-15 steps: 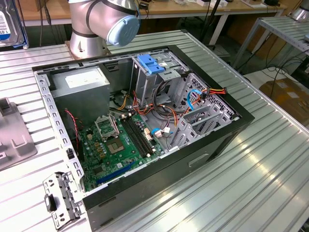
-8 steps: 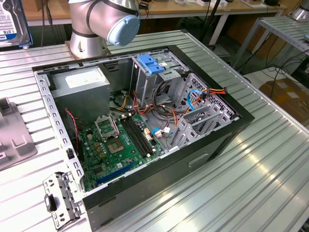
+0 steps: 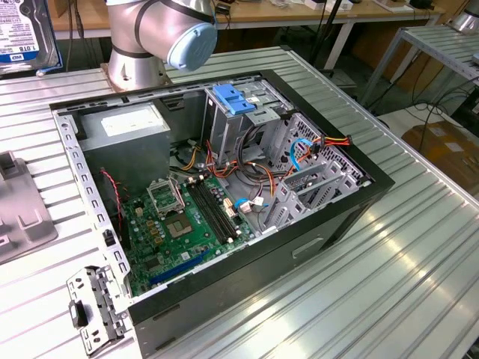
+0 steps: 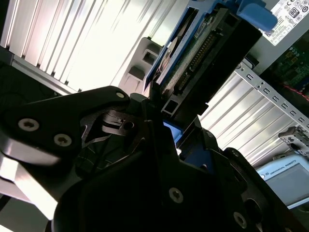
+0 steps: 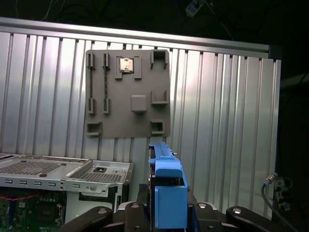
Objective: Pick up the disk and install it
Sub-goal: 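Pick up the disk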
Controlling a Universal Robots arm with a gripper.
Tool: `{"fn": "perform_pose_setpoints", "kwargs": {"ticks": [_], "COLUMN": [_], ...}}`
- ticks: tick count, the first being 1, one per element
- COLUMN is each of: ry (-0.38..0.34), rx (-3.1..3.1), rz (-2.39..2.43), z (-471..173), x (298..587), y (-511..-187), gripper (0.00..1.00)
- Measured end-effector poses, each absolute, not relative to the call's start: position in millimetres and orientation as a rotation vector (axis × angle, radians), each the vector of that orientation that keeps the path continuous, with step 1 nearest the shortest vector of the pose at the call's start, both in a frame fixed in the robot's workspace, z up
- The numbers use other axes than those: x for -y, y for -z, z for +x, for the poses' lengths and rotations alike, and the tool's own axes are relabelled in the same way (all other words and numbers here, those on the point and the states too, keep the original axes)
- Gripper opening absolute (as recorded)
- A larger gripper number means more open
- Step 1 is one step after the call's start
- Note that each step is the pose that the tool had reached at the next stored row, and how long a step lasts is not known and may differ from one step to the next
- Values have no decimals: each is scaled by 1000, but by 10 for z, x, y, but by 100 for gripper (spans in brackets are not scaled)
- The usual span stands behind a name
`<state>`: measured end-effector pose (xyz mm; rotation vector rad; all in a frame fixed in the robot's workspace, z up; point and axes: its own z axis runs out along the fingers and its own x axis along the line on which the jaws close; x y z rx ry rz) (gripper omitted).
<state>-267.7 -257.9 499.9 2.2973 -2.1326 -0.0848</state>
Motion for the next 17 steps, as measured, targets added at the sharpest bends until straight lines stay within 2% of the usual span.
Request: {"fn": "perform_pose_setpoints", "kwargs": {"ticks": [12, 15, 17], "ry": [84, 84, 84], "rx": [2133, 2132, 2132], "rz": [2297, 2297, 2297], "z": [-2500, -2101, -2066], "x": [2579, 2579, 2579], "y": [-4994, -4985, -4984], "gripper": [37, 37, 37]}}
